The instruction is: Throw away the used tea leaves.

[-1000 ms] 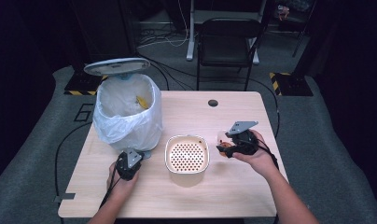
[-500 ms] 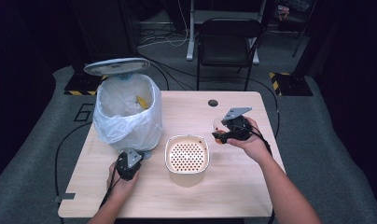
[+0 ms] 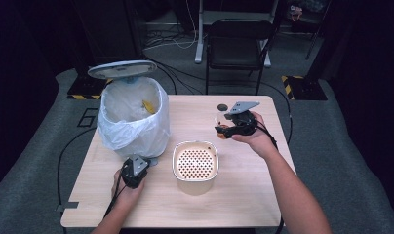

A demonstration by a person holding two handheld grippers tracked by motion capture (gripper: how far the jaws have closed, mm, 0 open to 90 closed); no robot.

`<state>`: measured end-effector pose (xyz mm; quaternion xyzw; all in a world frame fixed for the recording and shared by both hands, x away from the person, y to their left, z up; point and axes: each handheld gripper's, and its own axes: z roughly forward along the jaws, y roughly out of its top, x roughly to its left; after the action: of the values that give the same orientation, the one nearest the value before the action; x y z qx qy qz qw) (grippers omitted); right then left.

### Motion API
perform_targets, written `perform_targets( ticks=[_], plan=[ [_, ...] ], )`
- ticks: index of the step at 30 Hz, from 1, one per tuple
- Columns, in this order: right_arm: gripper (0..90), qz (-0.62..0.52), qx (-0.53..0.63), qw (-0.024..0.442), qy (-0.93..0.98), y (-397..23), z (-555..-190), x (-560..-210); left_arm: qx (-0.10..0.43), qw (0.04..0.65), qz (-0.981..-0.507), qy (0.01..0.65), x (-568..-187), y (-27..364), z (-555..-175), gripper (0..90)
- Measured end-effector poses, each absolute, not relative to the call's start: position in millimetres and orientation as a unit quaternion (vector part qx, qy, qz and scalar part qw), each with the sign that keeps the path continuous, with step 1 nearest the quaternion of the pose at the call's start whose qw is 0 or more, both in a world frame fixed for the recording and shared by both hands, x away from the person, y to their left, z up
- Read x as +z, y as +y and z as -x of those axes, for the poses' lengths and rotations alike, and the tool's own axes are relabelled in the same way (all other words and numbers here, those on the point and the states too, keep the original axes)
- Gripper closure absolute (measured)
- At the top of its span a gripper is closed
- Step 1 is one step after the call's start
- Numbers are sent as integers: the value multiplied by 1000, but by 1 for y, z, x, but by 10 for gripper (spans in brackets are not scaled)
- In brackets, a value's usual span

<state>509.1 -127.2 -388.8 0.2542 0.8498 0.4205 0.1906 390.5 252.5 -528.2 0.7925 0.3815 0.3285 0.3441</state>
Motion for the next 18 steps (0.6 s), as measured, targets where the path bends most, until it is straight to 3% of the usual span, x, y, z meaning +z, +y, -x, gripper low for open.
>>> perform_targets(
  ticks=[18],
  plan=[
    [333,-202,502,164,824,-108,-520,-393,324,345,-794,382,-528,253,-391,900]
  ],
)
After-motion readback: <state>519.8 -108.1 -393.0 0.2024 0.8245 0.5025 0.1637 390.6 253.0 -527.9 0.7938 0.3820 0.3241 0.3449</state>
